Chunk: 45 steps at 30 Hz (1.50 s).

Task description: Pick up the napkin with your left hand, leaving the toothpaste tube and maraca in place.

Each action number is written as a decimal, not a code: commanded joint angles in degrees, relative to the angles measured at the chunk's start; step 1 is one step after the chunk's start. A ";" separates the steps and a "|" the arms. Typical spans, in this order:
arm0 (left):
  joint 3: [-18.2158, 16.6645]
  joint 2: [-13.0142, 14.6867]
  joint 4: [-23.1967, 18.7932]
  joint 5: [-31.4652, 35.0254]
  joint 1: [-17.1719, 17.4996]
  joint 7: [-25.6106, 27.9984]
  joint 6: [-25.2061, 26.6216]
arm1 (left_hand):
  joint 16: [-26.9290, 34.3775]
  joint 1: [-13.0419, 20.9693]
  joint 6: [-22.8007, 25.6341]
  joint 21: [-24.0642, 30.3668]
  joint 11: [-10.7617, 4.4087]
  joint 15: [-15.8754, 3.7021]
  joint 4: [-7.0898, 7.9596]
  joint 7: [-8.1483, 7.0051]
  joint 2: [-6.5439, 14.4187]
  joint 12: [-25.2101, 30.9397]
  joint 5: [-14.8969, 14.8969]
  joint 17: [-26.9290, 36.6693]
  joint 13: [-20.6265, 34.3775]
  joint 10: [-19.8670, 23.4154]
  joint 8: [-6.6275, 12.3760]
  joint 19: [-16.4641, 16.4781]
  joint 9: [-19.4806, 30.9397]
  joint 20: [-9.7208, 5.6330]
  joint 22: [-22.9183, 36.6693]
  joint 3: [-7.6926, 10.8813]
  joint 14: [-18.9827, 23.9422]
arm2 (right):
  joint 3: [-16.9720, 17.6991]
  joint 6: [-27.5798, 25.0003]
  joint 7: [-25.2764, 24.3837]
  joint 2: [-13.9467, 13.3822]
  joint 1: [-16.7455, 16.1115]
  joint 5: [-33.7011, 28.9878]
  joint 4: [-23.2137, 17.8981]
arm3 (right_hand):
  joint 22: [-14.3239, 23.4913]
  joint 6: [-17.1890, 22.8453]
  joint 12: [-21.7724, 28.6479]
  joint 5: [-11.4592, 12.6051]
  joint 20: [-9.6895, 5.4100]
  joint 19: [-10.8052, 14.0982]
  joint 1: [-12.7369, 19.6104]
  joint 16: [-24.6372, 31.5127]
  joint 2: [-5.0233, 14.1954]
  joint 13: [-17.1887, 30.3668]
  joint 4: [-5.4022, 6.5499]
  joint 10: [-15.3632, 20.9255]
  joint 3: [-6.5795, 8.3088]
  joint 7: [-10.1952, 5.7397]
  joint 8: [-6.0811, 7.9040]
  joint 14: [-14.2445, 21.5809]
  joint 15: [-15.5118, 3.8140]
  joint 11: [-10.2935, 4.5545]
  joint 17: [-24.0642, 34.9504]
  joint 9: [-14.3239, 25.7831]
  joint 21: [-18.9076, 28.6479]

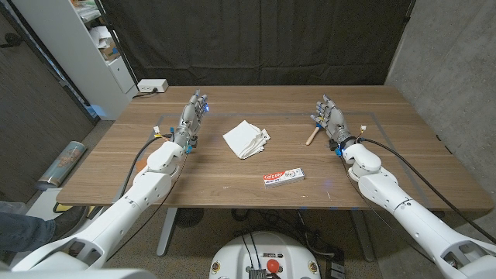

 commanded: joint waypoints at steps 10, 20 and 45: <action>-0.32 2.10 -3.43 1.56 1.30 1.28 0.62 | 0.15 0.71 0.37 -0.59 0.11 -0.01 -0.47 0.24 0.19 0.07 0.17 0.32 0.00 -0.06 0.15 -2.97 0.21 0.59 0.10 0.15 0.17 | 0.55 1.13 -0.70 -0.29 -0.34 -0.60 -1.03 | 0.28 0.09 0.20 0.63 0.19 0.65 0.69 0.38 0.10 0.10 -0.30 0.27 -0.02 0.23 0.22 0.12 0.36 0.19 -0.12 0.13 0.08; -0.91 4.06 -7.29 3.61 3.51 3.47 0.62 | 0.22 0.98 0.75 -0.77 0.11 0.05 -0.67 0.33 0.47 0.14 0.07 0.33 -0.01 0.32 0.17 -2.34 0.21 0.77 0.13 0.22 0.66 | 0.73 1.14 -0.50 -0.39 -0.26 -0.39 -0.78 | 0.28 0.13 0.20 0.69 0.23 0.67 0.68 0.39 0.11 0.10 -0.33 0.36 -0.11 0.21 0.21 0.16 0.37 0.19 -0.22 0.13 0.05; -1.48 6.21 -11.47 8.16 5.46 7.17 1.09 | 0.29 1.83 1.75 -1.51 0.24 0.04 -1.32 0.45 1.01 0.32 -0.24 0.32 -0.02 1.36 0.23 -1.68 0.23 1.24 0.17 0.45 1.72 | 1.02 1.28 0.01 -0.68 -0.54 0.04 -0.58 | 0.28 0.29 0.18 0.83 0.10 0.87 0.71 0.40 0.18 0.11 -0.41 0.48 -0.30 0.20 0.21 0.23 0.22 0.08 -0.46 0.13 0.05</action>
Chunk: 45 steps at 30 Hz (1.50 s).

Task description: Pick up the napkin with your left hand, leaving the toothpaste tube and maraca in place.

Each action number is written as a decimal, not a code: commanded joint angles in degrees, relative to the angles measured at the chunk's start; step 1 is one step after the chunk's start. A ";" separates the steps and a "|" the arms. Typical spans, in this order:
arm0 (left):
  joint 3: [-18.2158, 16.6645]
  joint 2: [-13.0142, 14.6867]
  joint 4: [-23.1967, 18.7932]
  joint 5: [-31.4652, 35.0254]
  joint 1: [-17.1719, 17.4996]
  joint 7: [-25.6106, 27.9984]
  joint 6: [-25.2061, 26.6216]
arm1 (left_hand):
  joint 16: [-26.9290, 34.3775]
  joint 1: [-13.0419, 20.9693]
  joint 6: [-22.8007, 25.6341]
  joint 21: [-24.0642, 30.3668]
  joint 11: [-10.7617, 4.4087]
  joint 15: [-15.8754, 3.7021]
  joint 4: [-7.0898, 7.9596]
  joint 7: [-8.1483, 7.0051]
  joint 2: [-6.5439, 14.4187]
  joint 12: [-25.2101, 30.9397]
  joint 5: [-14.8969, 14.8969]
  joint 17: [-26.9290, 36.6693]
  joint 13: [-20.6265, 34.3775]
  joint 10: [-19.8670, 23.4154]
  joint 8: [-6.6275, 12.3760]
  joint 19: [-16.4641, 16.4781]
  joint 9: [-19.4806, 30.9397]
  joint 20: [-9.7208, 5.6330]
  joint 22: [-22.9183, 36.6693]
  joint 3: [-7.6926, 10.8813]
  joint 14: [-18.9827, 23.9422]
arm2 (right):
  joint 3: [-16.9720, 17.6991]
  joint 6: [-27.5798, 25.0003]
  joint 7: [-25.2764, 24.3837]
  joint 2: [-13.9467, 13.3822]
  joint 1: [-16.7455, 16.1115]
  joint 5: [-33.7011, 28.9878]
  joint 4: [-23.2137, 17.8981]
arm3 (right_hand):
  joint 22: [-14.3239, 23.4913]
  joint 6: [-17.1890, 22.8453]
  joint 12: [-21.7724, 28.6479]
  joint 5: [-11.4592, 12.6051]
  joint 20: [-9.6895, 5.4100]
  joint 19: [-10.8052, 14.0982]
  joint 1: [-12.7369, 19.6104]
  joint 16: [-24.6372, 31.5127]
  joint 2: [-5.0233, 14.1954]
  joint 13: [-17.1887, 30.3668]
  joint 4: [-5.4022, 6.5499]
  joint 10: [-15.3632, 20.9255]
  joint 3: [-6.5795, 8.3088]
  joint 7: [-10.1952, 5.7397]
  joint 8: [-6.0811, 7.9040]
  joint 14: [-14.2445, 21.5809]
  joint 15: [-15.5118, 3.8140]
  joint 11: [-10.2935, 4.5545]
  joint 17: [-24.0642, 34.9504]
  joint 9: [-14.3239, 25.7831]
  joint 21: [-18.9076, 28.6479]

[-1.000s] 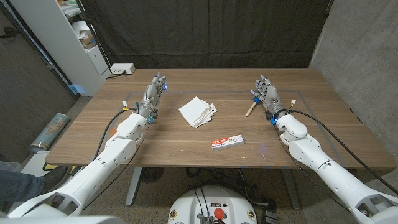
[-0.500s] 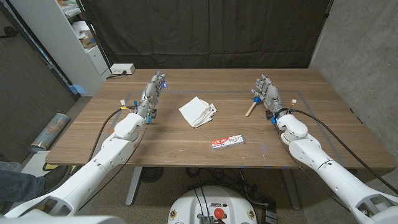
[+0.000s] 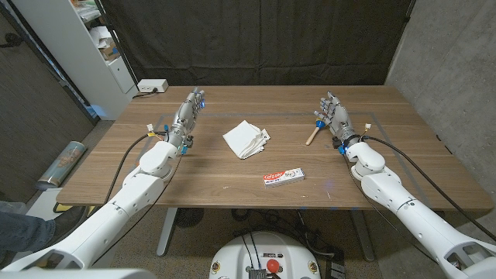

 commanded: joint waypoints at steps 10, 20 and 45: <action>0.51 2.02 -3.52 5.17 0.64 2.47 0.83 | 0.21 1.40 0.72 -0.37 -0.20 0.02 -0.81 0.15 0.29 0.30 -0.27 0.19 -0.04 0.60 0.23 -1.85 0.24 0.63 0.18 0.27 0.26 | 0.11 0.32 -0.08 0.01 -0.54 0.11 -0.06 | 0.29 0.37 0.17 0.26 0.01 0.38 0.71 0.42 0.20 0.13 -0.29 0.53 -0.21 0.23 0.22 0.28 0.25 0.10 -0.01 0.14 0.03; 0.72 3.41 -6.07 8.95 0.89 4.01 1.27 | 0.13 2.01 0.77 -0.67 -0.18 -0.03 -1.23 0.08 0.49 0.25 -0.38 0.18 -0.04 0.66 0.20 -1.85 0.25 0.91 0.18 0.49 0.31 | 0.22 0.53 -0.71 -0.08 -0.91 -0.27 -0.54 | 0.29 0.37 0.15 0.31 -0.01 0.42 0.68 0.42 0.21 0.13 -0.30 0.55 -0.31 0.13 0.19 0.28 0.27 0.13 -0.08 0.14 0.02; 1.00 4.83 -9.36 13.30 1.27 4.80 1.73 | -0.03 4.03 1.05 -1.59 -0.26 -0.13 -2.77 -0.10 0.63 0.12 -0.79 0.16 -0.04 0.87 0.17 -1.74 0.26 1.29 0.19 1.01 0.57 | 0.07 0.82 -1.06 0.65 -0.45 -0.39 0.09 | 0.29 0.43 0.15 0.42 0.22 0.42 0.65 0.48 0.29 0.13 -0.34 0.70 -0.51 0.02 0.16 0.46 0.35 0.06 -0.25 0.14 -0.04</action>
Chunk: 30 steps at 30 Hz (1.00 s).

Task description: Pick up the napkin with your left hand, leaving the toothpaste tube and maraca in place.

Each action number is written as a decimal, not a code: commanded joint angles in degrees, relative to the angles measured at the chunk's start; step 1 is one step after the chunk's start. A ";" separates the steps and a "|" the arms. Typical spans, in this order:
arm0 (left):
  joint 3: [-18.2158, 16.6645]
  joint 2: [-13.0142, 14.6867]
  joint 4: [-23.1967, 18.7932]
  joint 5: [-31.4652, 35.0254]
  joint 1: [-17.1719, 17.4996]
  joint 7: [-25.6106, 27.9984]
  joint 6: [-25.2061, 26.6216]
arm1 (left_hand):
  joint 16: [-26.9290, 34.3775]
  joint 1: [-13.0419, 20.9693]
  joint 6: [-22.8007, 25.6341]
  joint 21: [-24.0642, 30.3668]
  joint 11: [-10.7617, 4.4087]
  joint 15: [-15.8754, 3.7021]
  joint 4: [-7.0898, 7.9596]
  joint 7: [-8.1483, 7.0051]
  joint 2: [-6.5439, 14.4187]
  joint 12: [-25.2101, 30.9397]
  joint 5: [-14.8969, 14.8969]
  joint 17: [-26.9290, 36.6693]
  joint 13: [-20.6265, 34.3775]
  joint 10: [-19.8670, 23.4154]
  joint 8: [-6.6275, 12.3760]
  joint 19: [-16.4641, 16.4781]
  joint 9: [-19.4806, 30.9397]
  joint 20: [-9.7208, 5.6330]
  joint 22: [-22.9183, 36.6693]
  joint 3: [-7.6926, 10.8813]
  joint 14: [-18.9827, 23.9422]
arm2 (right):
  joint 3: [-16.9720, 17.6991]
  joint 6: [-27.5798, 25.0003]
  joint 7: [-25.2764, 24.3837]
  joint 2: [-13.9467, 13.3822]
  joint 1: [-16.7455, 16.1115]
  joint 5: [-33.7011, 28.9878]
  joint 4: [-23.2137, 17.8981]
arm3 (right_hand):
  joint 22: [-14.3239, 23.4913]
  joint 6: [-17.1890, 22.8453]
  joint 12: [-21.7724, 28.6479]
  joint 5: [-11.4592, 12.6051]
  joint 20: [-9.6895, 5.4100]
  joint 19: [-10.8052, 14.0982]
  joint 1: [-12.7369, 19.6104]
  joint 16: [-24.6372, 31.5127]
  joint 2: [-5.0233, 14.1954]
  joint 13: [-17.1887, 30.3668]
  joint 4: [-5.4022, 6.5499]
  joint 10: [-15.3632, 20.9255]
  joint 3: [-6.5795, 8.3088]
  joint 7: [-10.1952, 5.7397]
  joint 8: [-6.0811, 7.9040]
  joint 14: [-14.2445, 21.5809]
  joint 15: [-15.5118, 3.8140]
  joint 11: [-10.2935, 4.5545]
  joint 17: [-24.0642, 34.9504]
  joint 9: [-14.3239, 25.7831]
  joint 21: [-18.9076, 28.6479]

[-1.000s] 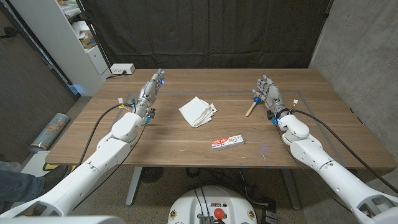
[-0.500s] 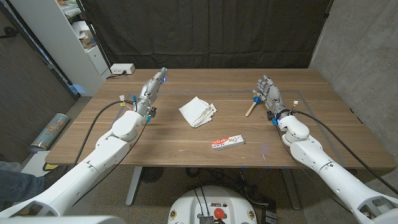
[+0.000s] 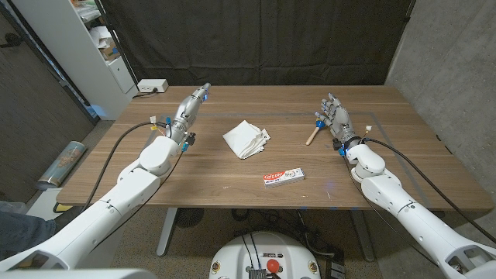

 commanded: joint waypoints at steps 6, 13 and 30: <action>0.02 1.64 -4.01 3.87 0.87 0.85 0.92 | -0.07 1.06 0.26 -0.27 0.08 0.23 -0.77 0.08 -0.04 0.11 -0.27 0.14 -0.05 0.52 0.15 -1.72 0.27 0.28 0.21 0.15 0.28 | -0.13 0.57 -0.19 0.66 0.74 -0.29 0.78 | 0.29 0.60 0.16 0.24 0.11 0.55 0.63 0.32 0.31 0.14 -0.11 0.71 -0.33 -0.05 0.22 0.61 0.39 0.19 -0.03 0.15 0.00; -0.07 1.85 -5.04 5.86 1.43 1.81 0.81 | -0.14 1.57 0.27 -0.69 -0.01 0.09 -1.16 0.01 0.02 0.03 -0.41 0.14 -0.04 0.46 0.10 -2.06 0.27 0.38 0.22 0.28 0.25 | -0.11 0.57 -0.24 0.72 0.71 -0.23 0.88 | 0.29 0.67 0.15 0.27 0.12 0.58 0.61 0.32 0.34 0.15 -0.12 0.73 -0.40 -0.05 0.22 0.63 0.43 0.10 -0.08 0.15 -0.01; 0.22 1.67 -6.25 12.14 1.57 5.67 2.67 | -0.20 2.56 0.49 -1.19 -0.26 0.05 -1.90 -0.22 0.26 -0.06 -0.69 0.14 -0.04 0.52 0.09 -1.96 0.28 0.64 0.25 0.59 0.34 | 0.16 0.43 -0.32 0.55 0.67 -0.01 0.81 | 0.30 0.77 0.17 0.35 0.21 0.64 0.59 0.35 0.38 0.15 -0.15 0.89 -0.54 -0.06 0.21 0.72 0.41 0.24 -0.17 0.15 -0.02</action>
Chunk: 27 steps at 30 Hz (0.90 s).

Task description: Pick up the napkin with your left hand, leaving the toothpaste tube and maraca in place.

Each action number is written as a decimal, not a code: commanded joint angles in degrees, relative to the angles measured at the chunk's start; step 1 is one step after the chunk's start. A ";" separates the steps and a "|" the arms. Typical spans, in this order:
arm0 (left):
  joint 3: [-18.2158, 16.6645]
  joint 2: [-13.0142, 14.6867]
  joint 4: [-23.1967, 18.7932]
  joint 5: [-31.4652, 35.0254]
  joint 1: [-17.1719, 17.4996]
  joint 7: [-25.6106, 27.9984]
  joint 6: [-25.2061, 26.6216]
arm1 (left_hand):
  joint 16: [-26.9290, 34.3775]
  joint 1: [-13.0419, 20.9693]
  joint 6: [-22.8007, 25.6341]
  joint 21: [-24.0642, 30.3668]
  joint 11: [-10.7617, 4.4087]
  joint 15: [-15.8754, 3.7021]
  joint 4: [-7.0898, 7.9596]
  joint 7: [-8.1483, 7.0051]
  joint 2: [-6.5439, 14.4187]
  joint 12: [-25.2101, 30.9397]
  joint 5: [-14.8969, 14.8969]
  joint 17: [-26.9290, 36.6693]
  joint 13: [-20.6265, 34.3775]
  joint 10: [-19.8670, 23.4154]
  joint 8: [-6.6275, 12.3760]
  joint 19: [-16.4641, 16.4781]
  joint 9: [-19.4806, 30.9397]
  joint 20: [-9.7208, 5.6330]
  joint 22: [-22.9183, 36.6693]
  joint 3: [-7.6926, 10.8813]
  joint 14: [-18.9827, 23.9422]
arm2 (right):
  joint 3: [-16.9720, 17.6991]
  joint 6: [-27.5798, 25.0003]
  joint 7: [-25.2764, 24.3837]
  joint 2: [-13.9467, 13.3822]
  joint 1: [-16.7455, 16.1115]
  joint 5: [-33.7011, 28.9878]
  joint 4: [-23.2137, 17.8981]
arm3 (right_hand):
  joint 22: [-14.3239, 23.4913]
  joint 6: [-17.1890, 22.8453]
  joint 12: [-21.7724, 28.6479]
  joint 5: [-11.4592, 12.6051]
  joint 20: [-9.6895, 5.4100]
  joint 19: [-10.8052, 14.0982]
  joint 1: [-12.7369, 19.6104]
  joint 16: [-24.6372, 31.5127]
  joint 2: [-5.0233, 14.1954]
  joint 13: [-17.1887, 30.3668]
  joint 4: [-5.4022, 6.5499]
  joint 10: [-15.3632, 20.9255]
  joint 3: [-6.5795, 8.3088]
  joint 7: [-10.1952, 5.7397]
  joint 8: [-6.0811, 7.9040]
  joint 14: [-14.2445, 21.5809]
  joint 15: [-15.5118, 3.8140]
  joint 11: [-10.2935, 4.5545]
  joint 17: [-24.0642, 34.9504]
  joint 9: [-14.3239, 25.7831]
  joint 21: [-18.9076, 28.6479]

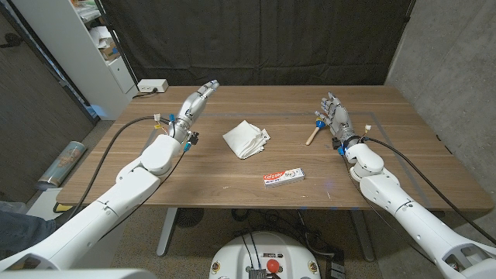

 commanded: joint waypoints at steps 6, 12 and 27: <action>0.94 0.62 -2.57 8.14 -0.21 3.98 3.83 | -0.21 1.18 0.32 -0.30 -0.03 0.00 -0.77 -0.10 0.11 -0.06 -0.30 0.13 -0.04 0.28 0.12 -1.79 0.29 0.48 0.26 0.26 0.40 | 0.37 0.22 0.48 0.15 0.13 0.70 0.31 | 0.30 0.60 0.18 0.38 -0.08 0.40 0.30 0.37 0.09 0.15 0.07 0.39 -0.35 0.16 0.22 0.48 0.19 0.23 0.06 0.15 -0.01; 1.68 1.23 -3.92 11.51 -0.55 4.80 5.75 | -0.20 1.51 0.43 -0.45 -0.05 -0.08 -1.00 -0.15 0.21 -0.05 -0.36 0.13 -0.03 0.38 0.14 -1.76 0.30 0.52 0.27 0.38 0.49 | 0.36 0.33 0.42 0.22 0.14 0.65 0.38 | 0.29 0.61 0.16 0.41 -0.03 0.49 0.32 0.38 0.12 0.16 0.05 0.36 -0.39 0.22 0.21 0.54 0.21 0.27 0.03 0.15 0.01; 3.29 1.98 -5.78 19.10 -1.09 7.51 10.38 | -0.24 2.41 0.51 -0.89 -0.34 -0.24 -1.68 -0.37 0.43 -0.09 -0.55 0.13 -0.02 0.47 0.08 -1.65 0.31 0.80 0.29 0.67 0.57 | 0.24 0.26 -0.16 0.46 0.11 0.37 0.40 | 0.29 0.61 0.15 0.48 -0.03 0.62 0.35 0.38 0.16 0.16 -0.01 0.41 -0.48 0.25 0.18 0.60 0.17 0.30 -0.04 0.16 0.02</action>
